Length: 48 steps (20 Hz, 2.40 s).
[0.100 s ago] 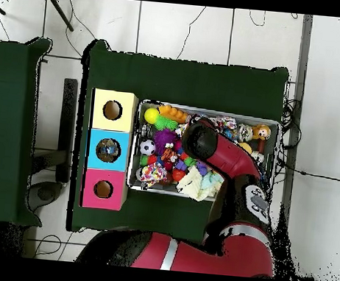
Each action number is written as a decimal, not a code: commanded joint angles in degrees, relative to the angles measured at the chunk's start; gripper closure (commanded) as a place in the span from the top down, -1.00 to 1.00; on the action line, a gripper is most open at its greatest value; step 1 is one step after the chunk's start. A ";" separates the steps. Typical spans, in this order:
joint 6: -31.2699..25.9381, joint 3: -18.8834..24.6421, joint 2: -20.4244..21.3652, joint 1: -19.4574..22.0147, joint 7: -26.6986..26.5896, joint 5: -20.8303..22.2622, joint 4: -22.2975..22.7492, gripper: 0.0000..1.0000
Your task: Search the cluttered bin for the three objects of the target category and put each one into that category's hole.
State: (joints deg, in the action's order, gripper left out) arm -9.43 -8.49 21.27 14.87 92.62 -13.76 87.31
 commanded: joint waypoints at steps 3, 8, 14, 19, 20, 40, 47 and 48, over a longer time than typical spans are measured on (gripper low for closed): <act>9.58 10.72 -13.90 0.44 11.89 0.81 0.85 -1.00; 9.07 10.32 -13.86 0.04 11.91 0.42 0.74 -1.00; 8.49 9.61 -13.86 -0.66 12.59 -0.45 0.61 -1.00; 8.63 8.27 -13.88 -1.82 13.42 -1.25 0.31 -1.00; 8.34 7.73 -13.85 -2.31 13.43 -1.46 0.20 1.00; 10.37 1.95 -11.86 -8.14 12.85 -1.20 2.44 1.00; 6.05 2.32 -8.81 -8.10 10.72 -0.34 3.63 1.00; 5.72 2.75 -8.58 -7.79 10.76 -0.41 3.92 1.00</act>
State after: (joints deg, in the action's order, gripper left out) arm -2.25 -14.59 18.91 7.44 92.64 -14.55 87.29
